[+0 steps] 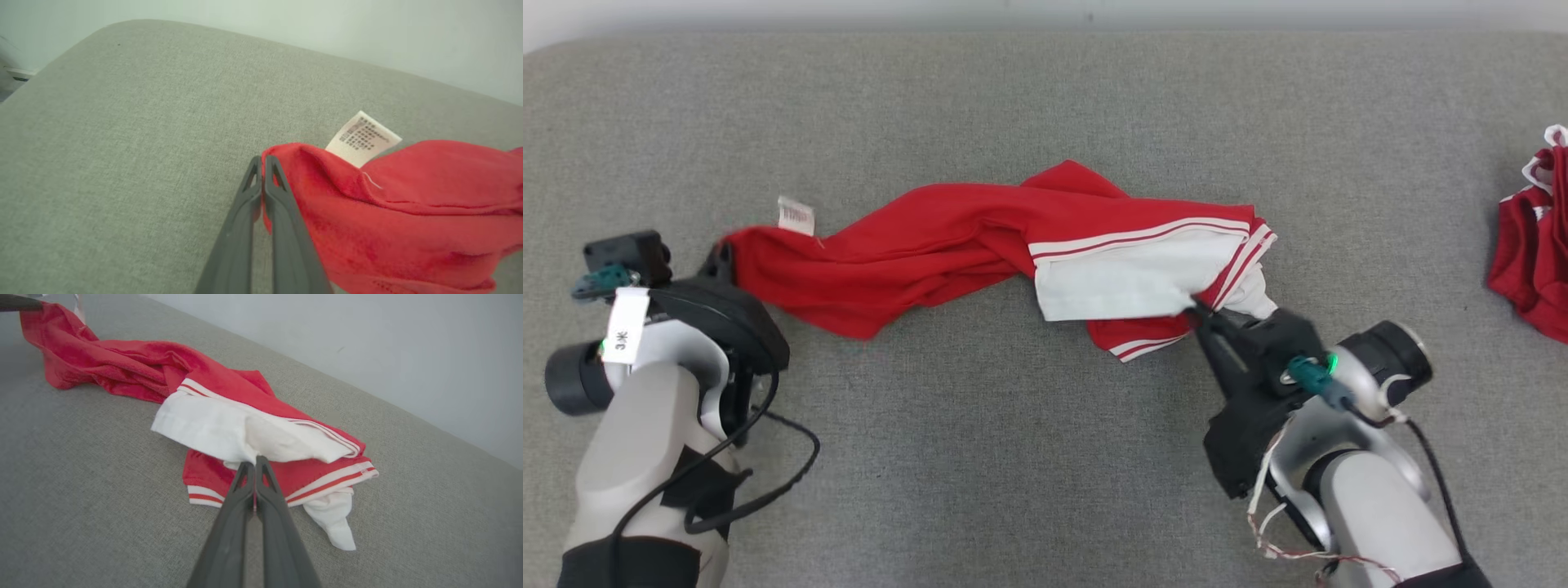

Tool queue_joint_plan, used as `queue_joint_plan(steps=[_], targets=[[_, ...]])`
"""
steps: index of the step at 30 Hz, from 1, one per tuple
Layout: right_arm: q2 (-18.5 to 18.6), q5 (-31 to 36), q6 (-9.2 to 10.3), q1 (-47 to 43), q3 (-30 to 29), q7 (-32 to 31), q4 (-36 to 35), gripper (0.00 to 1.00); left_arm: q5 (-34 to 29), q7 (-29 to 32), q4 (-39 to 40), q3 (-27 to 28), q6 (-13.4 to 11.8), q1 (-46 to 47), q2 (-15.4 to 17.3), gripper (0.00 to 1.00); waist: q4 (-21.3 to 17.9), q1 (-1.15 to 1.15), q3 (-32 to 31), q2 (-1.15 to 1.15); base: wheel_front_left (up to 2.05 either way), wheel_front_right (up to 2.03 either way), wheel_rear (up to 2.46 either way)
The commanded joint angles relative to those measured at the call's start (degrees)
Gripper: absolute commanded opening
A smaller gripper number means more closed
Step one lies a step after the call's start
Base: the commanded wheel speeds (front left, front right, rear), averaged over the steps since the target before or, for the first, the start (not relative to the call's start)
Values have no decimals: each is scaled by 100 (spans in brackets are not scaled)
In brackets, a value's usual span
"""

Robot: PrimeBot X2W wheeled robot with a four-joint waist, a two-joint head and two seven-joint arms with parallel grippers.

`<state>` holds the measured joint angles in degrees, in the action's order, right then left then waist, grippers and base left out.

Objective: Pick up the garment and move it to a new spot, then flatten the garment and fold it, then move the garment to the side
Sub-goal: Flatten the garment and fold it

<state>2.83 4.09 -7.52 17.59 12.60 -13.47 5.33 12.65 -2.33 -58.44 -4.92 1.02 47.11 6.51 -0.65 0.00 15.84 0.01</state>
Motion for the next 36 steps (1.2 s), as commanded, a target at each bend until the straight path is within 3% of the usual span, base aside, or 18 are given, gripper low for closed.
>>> queue_joint_plan(steps=[1, 7, 16, 26, 28, 36], targets=[[16, -70, 7, 35, -120, 89, -108, 0, 77, -157, 130, 32, 15, 95, 16, 0, 4, 0, -36, -1, 0, 0, 0], [13, -96, 6, 219, -471, 362, -429, 0, 171, -565, 707, 20, 108, 227, -48, 0, -14, 0, -145, -1, 0, 0, 0], [13, -16, 8, 1164, -992, 742, -130, 0, 40, -821, 1851, -175, 51, 357, -61, 0, -305, 0, -359, -1, 0, 0, 0], [400, -99, 9, 2666, -732, 913, 735, 0, -8, -585, 2466, -278, -31, 674, 49, 0, -559, 0, -294, -1, 0, 0, 0], [644, -156, 8, 3091, -542, 912, 969, 0, -44, -541, 2542, -342, -3, 891, 27, 0, -544, 0, -151, -1, 0, 0, 0], [924, -418, 9, 4569, -274, 1194, 2062, 0, -132, -447, 2306, -531, 106, 1770, 62, 0, -576, 0, 377, -1, 0, 0, 0]])
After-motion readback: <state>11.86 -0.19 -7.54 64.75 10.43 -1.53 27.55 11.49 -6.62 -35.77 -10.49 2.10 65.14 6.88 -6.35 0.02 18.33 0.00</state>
